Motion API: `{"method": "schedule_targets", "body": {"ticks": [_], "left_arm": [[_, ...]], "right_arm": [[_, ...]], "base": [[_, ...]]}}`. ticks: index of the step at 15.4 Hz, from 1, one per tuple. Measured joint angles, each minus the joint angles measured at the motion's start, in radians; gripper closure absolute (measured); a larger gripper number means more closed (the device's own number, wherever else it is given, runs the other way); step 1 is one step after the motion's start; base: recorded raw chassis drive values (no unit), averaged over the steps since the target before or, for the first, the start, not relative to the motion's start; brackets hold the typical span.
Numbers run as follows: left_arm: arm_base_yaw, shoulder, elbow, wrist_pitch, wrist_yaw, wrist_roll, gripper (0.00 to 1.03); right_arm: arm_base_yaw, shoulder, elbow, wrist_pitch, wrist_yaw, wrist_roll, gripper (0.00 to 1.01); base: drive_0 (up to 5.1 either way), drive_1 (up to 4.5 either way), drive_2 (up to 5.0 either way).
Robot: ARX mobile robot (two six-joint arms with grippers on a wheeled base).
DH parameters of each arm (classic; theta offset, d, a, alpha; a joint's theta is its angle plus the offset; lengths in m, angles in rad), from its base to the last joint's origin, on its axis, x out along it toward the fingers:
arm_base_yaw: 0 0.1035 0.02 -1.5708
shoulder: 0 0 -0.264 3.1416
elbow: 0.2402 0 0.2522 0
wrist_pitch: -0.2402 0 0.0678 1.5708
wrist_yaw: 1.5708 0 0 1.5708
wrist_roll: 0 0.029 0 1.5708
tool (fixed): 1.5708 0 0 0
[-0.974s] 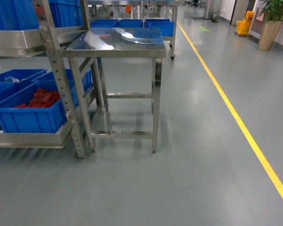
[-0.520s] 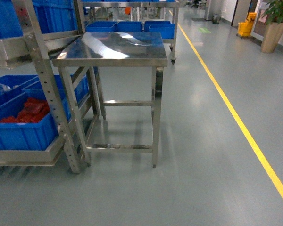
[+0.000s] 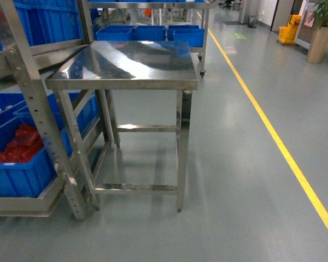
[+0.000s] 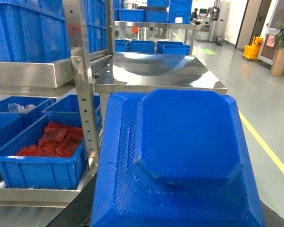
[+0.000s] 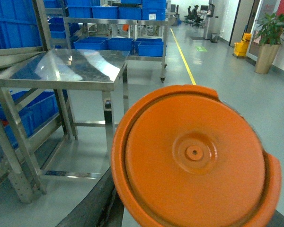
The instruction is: Sort blue parts and orange caps into right shelf containers
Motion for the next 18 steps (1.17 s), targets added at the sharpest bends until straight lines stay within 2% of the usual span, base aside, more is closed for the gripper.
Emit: {"method": "schedule_targets", "body": {"ticks": [12,18], "left_arm": [[0.000,0.000,0.000,-0.002,0.000,0.000,0.60],[0.000,0.000,0.000,-0.001,0.000,0.000,0.60]], "right_arm": [[0.000,0.000,0.000,0.003,0.000,0.000,0.57],[0.000,0.000,0.000,0.000,0.003,0.000,0.57]], "base": [[0.0,4.33,-4.3],[-4.8,2.58,2.6]]}}
